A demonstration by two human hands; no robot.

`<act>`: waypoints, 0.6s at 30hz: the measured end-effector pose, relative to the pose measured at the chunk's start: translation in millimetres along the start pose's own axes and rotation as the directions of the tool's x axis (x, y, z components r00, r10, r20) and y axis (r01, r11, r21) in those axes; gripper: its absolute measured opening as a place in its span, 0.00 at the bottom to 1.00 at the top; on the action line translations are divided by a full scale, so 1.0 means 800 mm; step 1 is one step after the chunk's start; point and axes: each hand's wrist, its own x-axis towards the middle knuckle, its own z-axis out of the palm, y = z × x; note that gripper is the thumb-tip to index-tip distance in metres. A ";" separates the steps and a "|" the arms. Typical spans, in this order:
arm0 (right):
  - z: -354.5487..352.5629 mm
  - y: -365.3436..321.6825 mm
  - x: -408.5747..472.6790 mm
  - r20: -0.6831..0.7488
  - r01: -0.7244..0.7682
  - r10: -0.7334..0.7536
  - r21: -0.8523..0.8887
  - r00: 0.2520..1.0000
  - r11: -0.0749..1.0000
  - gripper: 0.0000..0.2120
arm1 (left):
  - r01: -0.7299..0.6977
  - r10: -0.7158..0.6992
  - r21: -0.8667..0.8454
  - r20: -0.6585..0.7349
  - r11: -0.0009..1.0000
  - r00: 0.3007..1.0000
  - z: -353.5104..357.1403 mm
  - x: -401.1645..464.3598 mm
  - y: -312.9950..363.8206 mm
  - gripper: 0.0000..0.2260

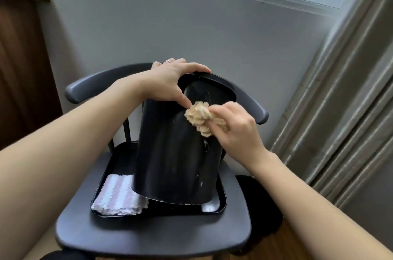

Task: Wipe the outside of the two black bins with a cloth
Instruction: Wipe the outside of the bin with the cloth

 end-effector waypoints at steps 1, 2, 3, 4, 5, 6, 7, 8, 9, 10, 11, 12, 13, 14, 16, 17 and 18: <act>-0.001 0.001 0.011 -0.015 -0.040 0.040 -0.002 0.999 0.999 0.10 | -0.002 0.002 -0.001 0.002 1.000 1.000 0.000 -0.001 0.001 0.39; -0.002 0.002 0.022 -0.029 -0.082 0.082 0.002 0.996 0.997 0.11 | -0.004 0.004 0.000 0.003 1.000 1.000 0.001 -0.001 0.002 0.39; -0.004 0.003 0.033 -0.039 -0.122 0.122 0.010 0.992 0.992 0.12 | -0.007 0.007 0.004 0.005 1.000 1.000 0.001 -0.001 0.004 0.39; -0.005 0.003 0.042 -0.045 -0.154 0.155 0.015 0.987 0.988 0.12 | -0.010 0.010 0.009 0.008 1.000 1.000 0.001 -0.001 0.005 0.40; -0.005 0.004 0.049 -0.050 -0.173 0.174 0.013 0.984 0.985 0.12 | -0.012 0.012 0.015 0.010 1.000 1.000 0.001 -0.001 0.005 0.40; -0.004 0.003 0.053 -0.053 -0.179 0.179 0.008 0.982 0.984 0.12 | -0.013 0.013 0.018 0.012 1.000 1.000 0.000 -0.001 0.005 0.40; -0.003 0.002 0.054 -0.051 -0.178 0.178 0.008 0.983 0.984 0.12 | -0.013 0.012 0.017 0.015 1.000 1.000 0.000 -0.001 0.005 0.40; -0.003 0.000 0.053 -0.044 -0.176 0.176 0.017 0.983 0.984 0.12 | -0.013 0.013 0.014 0.018 1.000 1.000 0.000 -0.001 0.005 0.40; -0.004 -0.001 0.050 -0.033 -0.173 0.173 0.028 0.984 0.985 0.12 | -0.016 0.016 0.009 0.021 1.000 1.000 -0.001 -0.001 0.005 0.40; -0.006 0.000 0.047 -0.024 -0.169 0.170 0.035 0.985 0.985 0.12 | -0.019 0.019 0.008 0.022 1.000 1.000 0.000 -0.002 0.005 0.40; -0.009 0.004 0.045 -0.020 -0.169 0.170 0.032 0.985 0.985 0.12 | -0.021 0.021 0.008 0.022 1.000 1.000 -0.001 -0.002 0.005 0.40; -0.012 0.008 0.042 -0.019 -0.177 0.177 0.022 0.984 0.984 0.12 | -0.021 0.021 0.008 0.022 1.000 1.000 -0.001 -0.002 0.005 0.40; -0.016 0.012 0.040 -0.022 -0.192 0.192 0.012 0.981 0.981 0.12 | -0.019 0.019 0.008 0.020 1.000 1.000 -0.001 -0.001 0.005 0.40; -0.018 0.015 0.039 -0.029 -0.207 0.207 0.005 0.978 0.978 0.11 | -0.017 0.017 0.008 0.017 1.000 1.000 -0.001 -0.001 0.005 0.40; -0.017 0.015 0.039 -0.047 -0.213 0.212 -0.004 0.976 0.977 0.11 | -0.015 0.015 0.010 0.016 1.000 1.000 0.000 -0.001 0.006 0.40; -0.014 0.012 0.038 -0.046 -0.202 0.201 -0.004 0.978 0.979 0.11 | -0.015 0.015 0.011 0.016 1.000 1.000 0.000 -0.001 0.007 0.40; -0.012 0.009 0.036 -0.038 -0.183 0.183 0.002 0.982 0.983 0.11 | -0.017 0.017 0.013 0.015 1.000 1.000 0.001 -0.001 0.007 0.40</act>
